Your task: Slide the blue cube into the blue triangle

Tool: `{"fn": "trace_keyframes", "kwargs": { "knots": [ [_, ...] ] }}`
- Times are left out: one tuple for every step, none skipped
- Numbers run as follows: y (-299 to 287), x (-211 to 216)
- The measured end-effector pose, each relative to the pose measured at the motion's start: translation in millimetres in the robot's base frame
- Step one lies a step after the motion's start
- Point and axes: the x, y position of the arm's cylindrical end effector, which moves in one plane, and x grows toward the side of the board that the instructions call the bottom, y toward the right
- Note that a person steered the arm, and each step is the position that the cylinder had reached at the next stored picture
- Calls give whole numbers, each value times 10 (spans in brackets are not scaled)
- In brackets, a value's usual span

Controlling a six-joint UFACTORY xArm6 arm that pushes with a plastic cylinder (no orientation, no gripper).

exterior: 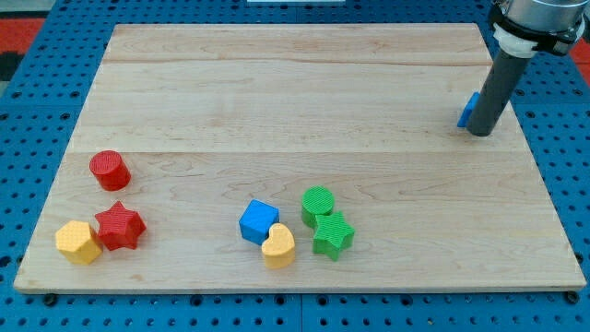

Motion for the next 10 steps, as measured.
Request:
{"fn": "trace_keyframes", "kwargs": {
  "knots": [
    [8, -30],
    [-50, 44],
    [-737, 214],
    [-1509, 398],
    [-2321, 559],
    [-2924, 772],
    [-3058, 1144],
    [-3080, 1455],
    [-3126, 1631],
    [-3058, 1731]
  ]
}}
